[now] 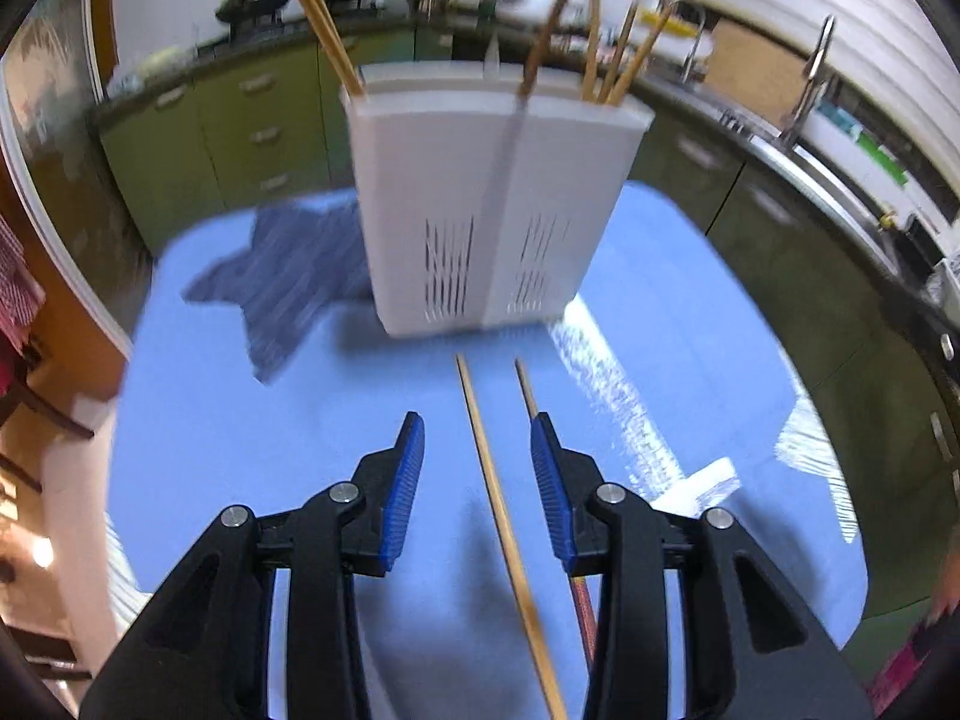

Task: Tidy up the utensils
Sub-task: 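Grasp a wooden chopstick with the left tool while the right tool grasps the last one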

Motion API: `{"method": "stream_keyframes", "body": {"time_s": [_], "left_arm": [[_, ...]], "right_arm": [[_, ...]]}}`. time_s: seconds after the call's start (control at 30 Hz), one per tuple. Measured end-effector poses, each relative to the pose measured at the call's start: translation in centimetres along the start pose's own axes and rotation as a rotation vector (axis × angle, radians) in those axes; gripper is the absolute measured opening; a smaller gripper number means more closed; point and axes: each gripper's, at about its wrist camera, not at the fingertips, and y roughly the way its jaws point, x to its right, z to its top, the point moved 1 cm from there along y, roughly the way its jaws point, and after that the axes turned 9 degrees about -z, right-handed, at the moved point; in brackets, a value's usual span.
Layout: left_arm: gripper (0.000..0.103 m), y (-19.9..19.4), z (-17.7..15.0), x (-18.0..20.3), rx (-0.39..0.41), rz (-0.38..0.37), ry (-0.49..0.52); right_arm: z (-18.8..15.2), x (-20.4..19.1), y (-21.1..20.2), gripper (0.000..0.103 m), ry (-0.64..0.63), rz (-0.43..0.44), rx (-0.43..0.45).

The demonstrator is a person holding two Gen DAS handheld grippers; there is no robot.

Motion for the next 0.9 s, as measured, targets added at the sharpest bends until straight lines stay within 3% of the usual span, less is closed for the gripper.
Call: {"method": "stream_keyframes", "body": {"time_s": [0.13, 0.2, 0.47, 0.8, 0.9], "left_arm": [[0.035, 3.0, 0.1, -0.1, -0.050, 0.043, -0.029], [0.036, 3.8, 0.1, 0.0, -0.067, 0.056, -0.033], [0.032, 6.8, 0.4, -0.5, -0.128, 0.087, -0.056], [0.009, 8.0, 0.1, -0.3, -0.161, 0.087, -0.061], [0.007, 8.1, 0.2, -0.4, -0.162, 0.088, -0.053]], "right_arm": [[-1.7, 1.1, 2.0, 0.020, 0.021, 0.005, -0.064], [-2.4, 1.2, 2.7, 0.027, 0.025, 0.007, -0.085], [-2.0, 0.3, 4.0, 0.027, 0.017, 0.030, -0.115], [-1.8, 0.4, 4.7, 0.027, 0.022, 0.033, -0.137], [-1.8, 0.3, 4.8, 0.031, 0.021, 0.035, -0.141]]}}
